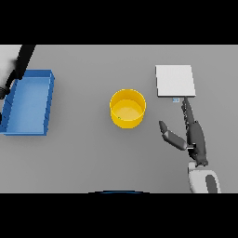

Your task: Pick up the red beaker and tilt it to pour out 1 green nut into yellow bowl. Pick up the yellow bowl and place it on the metallic measuring scale.

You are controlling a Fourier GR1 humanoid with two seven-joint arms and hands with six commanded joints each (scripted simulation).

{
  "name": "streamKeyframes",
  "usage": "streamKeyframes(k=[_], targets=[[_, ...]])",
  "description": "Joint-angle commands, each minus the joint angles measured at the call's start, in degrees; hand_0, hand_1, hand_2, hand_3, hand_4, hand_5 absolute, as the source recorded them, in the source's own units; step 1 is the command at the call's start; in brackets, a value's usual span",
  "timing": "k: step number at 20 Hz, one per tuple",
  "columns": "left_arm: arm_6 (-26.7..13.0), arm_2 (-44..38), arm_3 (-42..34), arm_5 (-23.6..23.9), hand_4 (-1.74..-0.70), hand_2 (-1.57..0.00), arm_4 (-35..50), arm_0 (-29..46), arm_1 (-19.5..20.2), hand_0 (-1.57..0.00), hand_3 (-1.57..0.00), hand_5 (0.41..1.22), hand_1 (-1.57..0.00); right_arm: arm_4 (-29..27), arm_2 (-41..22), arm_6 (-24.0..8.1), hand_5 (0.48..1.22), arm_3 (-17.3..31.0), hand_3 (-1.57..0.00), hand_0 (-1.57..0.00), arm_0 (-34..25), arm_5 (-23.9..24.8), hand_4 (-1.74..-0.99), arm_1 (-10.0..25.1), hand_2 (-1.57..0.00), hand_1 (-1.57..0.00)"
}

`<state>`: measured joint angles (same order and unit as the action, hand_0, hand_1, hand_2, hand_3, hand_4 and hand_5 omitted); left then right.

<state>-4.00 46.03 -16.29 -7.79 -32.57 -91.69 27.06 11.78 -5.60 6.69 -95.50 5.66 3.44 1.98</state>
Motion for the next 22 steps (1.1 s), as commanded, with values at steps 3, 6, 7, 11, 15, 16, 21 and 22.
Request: streamKeyframes(k=[3,6,7,11,15,16,21,22], targets=[[-0.18,-6.00,0.14,3.73,-1.74,-1.56,8.74,4.16,4.14,-1.57,-1.41,1.221,-1.57,0.01,0.11,1.06,0.587,0.74,0.00,0.00,-0.65,-0.14,-1.220,0.35,0.00,0.00],[-3.29,-10.22,-2.81,8.56,-1.74,-1.57,16.42,10.76,8.67,-1.57,-1.41,1.221,-1.57,0.65,0.40,0.65,0.591,1.60,0.00,0.00,-1.44,0.07,-1.223,1.16,0.00,0.00],[-4.75,-11.62,-4.92,11.25,-1.74,-1.57,19.13,13.78,9.99,-1.57,-1.41,1.221,-1.57,0.62,0.45,1.06,0.595,1.53,0.00,0.00,-1.40,-0.06,-1.217,1.47,0.00,0.00],[-12.76,-14.94,-16.89,19.57,-1.74,-1.57,28.45,26.90,14.15,-1.57,-1.45,1.221,-1.57,1.86,-0.70,1.55,0.620,0.69,0.00,0.00,-0.41,-0.31,-1.209,1.67,0.00,0.00],[-21.92,-14.68,-32.84,27.39,-1.74,-1.57,34.03,40.57,18.71,-1.57,-1.45,1.221,-1.57,2.26,-0.50,1.22,0.653,0.97,0.00,0.00,-0.53,-0.57,-1.206,2.72,0.00,0.00],[-22.49,-14.56,-36.13,28.95,-1.74,-1.57,35.20,43.44,19.54,-1.57,-1.45,1.221,-1.57,2.49,-1.05,1.08,0.657,0.54,0.00,0.00,-0.61,-0.71,-1.206,2.43,0.00,0.00],[-28.14,-12.18,-45.60,36.22,-1.74,-1.57,38.08,52.42,20.73,-1.57,-1.47,1.221,-1.57,2.54,-0.90,0.20,0.664,1.00,0.00,0.00,-1.21,-0.65,-1.214,2.52,0.00,0.00],[-28.14,-12.00,-45.74,36.86,-1.74,-1.57,38.72,53.44,20.77,-1.57,-1.49,1.221,-1.57,2.41,-0.91,0.84,0.664,0.94,0.00,0.00,-0.92,-0.71,-1.216,2.50,0.00,0.00]])
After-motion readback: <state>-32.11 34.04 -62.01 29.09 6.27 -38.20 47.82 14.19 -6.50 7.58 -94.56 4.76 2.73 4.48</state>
